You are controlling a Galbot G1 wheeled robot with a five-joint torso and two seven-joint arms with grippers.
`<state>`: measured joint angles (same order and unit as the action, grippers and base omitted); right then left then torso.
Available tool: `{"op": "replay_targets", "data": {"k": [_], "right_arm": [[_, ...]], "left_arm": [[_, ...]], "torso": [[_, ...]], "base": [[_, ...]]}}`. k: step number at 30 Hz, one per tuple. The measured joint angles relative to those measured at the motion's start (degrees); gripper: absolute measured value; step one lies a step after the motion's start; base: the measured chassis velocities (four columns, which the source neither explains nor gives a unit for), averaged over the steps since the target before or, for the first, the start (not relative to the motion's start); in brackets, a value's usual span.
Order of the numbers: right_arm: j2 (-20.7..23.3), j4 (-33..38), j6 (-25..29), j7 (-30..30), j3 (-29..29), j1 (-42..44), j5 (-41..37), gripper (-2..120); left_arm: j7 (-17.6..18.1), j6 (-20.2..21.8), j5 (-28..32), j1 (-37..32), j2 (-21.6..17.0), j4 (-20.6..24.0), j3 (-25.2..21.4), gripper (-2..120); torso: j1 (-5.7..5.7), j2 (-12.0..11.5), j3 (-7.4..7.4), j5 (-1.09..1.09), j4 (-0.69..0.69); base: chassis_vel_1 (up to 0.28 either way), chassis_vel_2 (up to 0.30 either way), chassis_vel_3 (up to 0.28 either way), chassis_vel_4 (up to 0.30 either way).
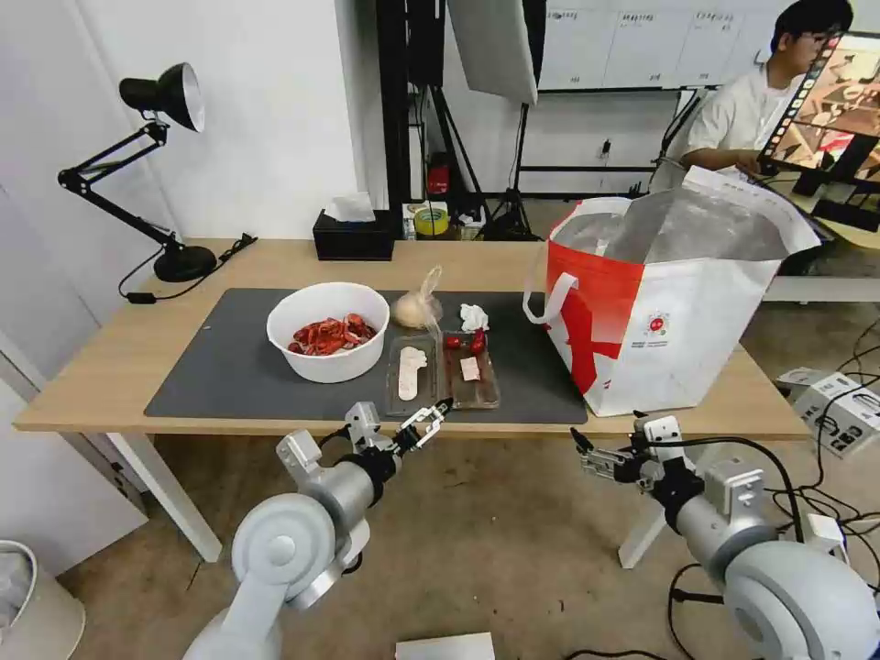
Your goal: Pick up the trash from the table and place it into the takeout bag.
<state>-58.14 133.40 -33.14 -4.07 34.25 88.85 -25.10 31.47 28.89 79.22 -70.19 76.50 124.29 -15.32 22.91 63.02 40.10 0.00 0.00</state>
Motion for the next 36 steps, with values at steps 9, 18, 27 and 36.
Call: {"op": "replay_targets", "data": {"k": [9, 18, 27, 36], "right_arm": [[-0.2, -0.4, 0.0, 0.1, -0.1, -0.3, 0.2, 100], [-0.3, -0.9, 0.1, 0.1, -0.2, -0.2, 0.4, 100], [-0.5, -1.4, 0.2, 0.0, -0.4, -0.8, 0.4, 100], [-0.9, -1.9, 0.2, 0.0, -0.5, -1.1, 0.5, 100]], "left_arm": [[1.4, -0.2, 0.5, 3.5, 1.9, -3.7, 1.4, 100], [4.4, -1.1, 2.4, 6.8, 2.5, -6.7, 3.0, 100], [5.3, -1.3, 3.2, 7.8, 2.1, -7.8, 2.9, 100], [5.9, -1.4, 3.9, 8.8, 2.2, -9.0, 3.1, 100]], "torso": [[0.0, 0.0, 0.0, 0.0, 0.0], [0.0, 0.0, 0.0, 0.0, 0.01], [0.0, 0.0, 0.0, 0.0, 0.0], [0.0, 0.0, 0.0, 0.0, 0.0]], "base": [[0.0, 0.0, 0.0, 0.0], [0.0, 0.0, 0.0, 0.0], [0.0, 0.0, 0.0, 0.0], [0.0, 0.0, 0.0, 0.0]]}}
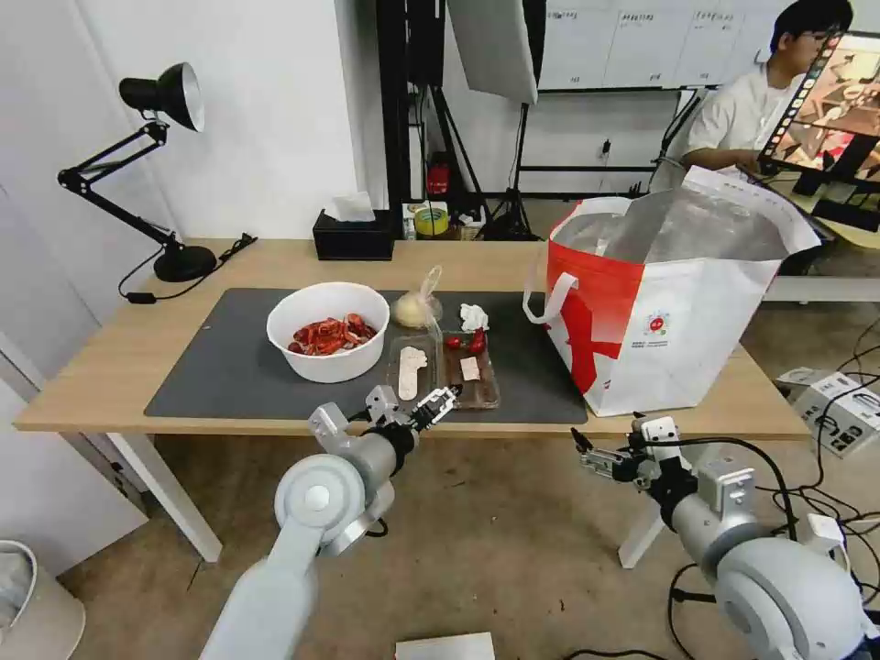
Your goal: Pick up the trash from the table and place it into the takeout bag.
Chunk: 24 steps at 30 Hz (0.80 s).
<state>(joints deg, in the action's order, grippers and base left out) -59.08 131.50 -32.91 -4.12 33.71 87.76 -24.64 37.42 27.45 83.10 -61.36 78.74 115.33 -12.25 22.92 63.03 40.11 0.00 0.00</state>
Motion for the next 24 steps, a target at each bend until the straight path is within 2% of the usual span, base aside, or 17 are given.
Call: {"op": "replay_targets", "data": {"k": [24], "right_arm": [[-0.8, -1.5, 0.8, -0.1, -1.3, -1.1, 1.0, 100]], "left_arm": [[1.7, -3.6, -1.4, 0.3, 2.4, -0.4, 0.2, 100]], "torso": [[0.0, 0.0, 0.0, 0.0, 0.0]], "base": [[0.0, 0.0, 0.0, 0.0]]}}
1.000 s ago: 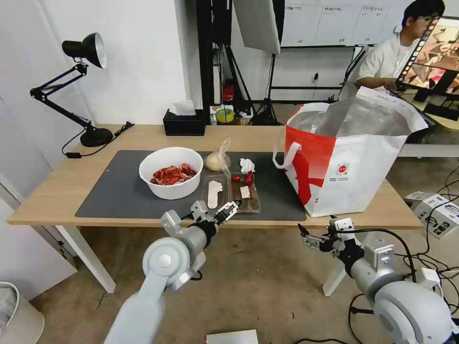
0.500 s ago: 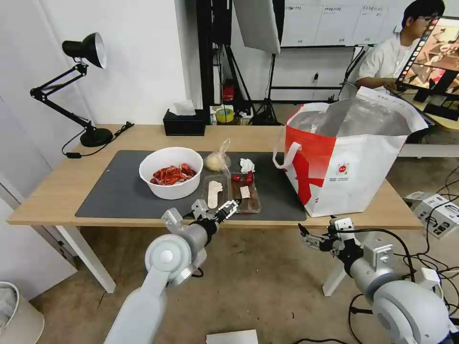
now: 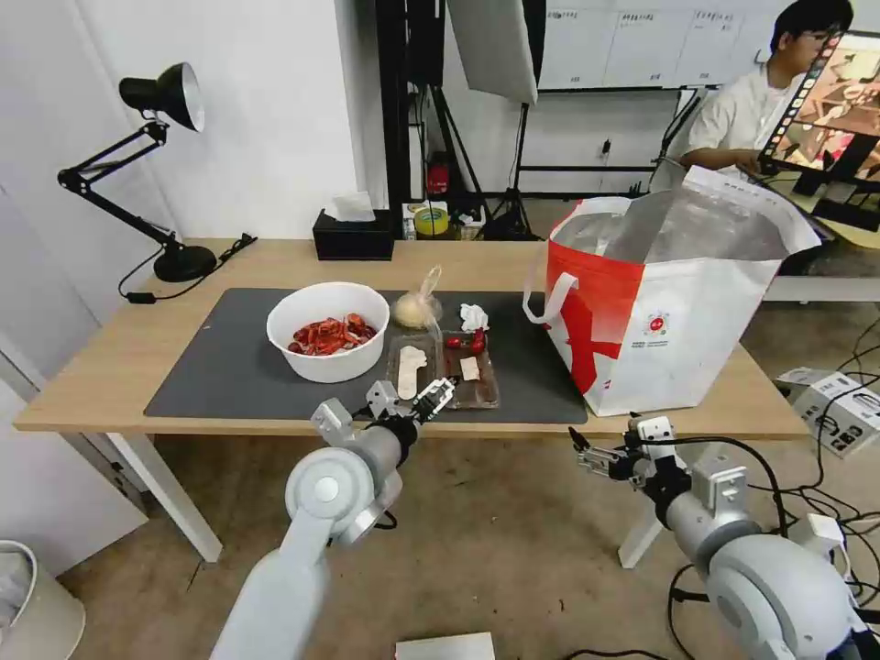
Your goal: Pick up the trash from the table and place it into the takeout bag.
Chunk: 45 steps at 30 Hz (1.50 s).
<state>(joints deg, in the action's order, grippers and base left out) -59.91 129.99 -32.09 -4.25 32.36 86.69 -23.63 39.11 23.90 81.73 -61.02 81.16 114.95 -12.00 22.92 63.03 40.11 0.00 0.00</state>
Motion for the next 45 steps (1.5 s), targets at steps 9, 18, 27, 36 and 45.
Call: {"op": "replay_targets", "data": {"k": [9, 18, 27, 36, 45], "right_arm": [[-0.2, -0.2, 0.4, 0.1, -0.3, 0.1, 0.4, 100], [-0.4, -0.3, 0.4, 0.1, -0.7, 0.1, 0.6, 100], [-0.3, -0.2, 0.4, 0.1, -0.4, 0.5, 0.7, 100], [-0.7, 0.0, 0.5, 0.1, -0.4, 0.9, 0.9, 100], [-0.9, 0.0, 0.5, 0.1, -0.4, 0.9, 1.1, 100]], "left_arm": [[-0.3, -1.4, -1.2, -0.9, -0.3, 1.4, -0.4, 100], [-2.4, -3.6, -3.0, -1.7, -0.1, 2.4, -0.7, 100], [-4.6, -4.5, -4.5, -2.2, -0.7, 4.1, -1.0, 100], [-5.6, -5.7, -4.2, -0.9, -1.8, 4.4, -1.5, 100], [-6.1, -5.9, -4.0, -0.1, -1.7, 4.4, -1.2, 100]], "torso": [[0.0, 0.0, 0.0, 0.0, 0.0], [0.0, 0.0, 0.0, 0.0, 0.0], [0.0, 0.0, 0.0, 0.0, 0.0], [0.0, 0.0, 0.0, 0.0, 0.0], [0.0, 0.0, 0.0, 0.0, 0.0]], "base": [[0.0, 0.0, 0.0, 0.0], [0.0, 0.0, 0.0, 0.0], [0.0, 0.0, 0.0, 0.0], [0.0, 0.0, 0.0, 0.0], [0.0, 0.0, 0.0, 0.0]]}}
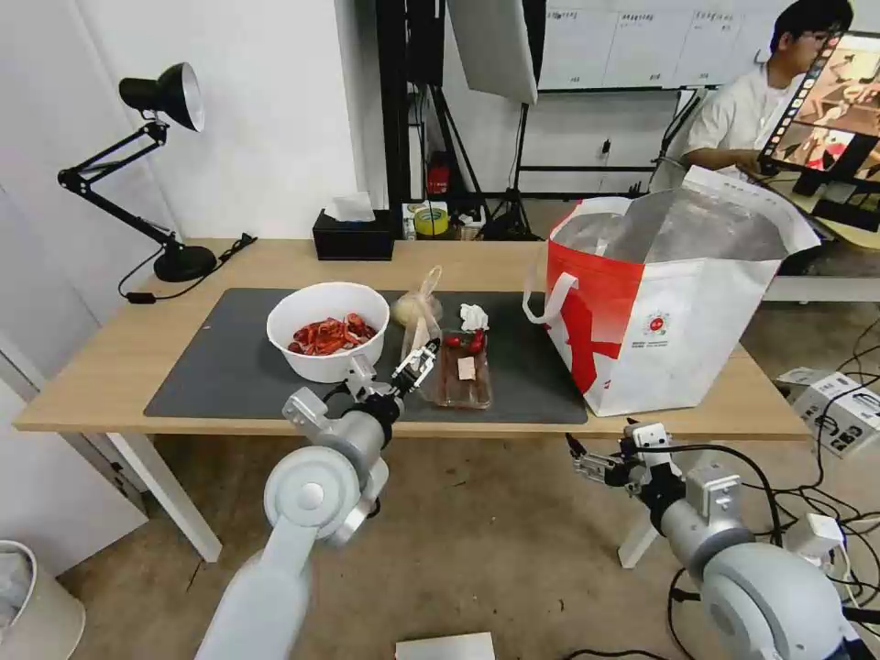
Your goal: Pick up the trash from the table and place it into the takeout bag.
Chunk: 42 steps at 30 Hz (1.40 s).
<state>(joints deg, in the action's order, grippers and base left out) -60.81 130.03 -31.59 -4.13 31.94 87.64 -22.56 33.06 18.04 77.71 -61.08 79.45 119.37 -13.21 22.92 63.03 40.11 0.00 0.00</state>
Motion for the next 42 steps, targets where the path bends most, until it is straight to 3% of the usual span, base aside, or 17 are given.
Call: {"op": "replay_targets", "data": {"k": [14, 42], "right_arm": [[-0.2, -0.4, 0.0, 0.0, 0.0, -0.4, 0.0, 100], [-0.9, 1.0, 0.6, 0.0, 2.4, 2.3, -0.2, 100]], "left_arm": [[-0.2, -0.1, 0.3, 1.2, 0.4, -1.1, 1.1, 100], [0.1, 0.0, -0.2, 7.1, 3.1, -6.1, 10.9, 100]], "torso": [[0.0, 0.0, 0.0, 0.0, 0.0], [0.0, 0.0, 0.0, -0.01, 0.01]], "base": [[0.0, 0.0, 0.0, 0.0], [0.0, 0.0, 0.0, 0.0]]}}
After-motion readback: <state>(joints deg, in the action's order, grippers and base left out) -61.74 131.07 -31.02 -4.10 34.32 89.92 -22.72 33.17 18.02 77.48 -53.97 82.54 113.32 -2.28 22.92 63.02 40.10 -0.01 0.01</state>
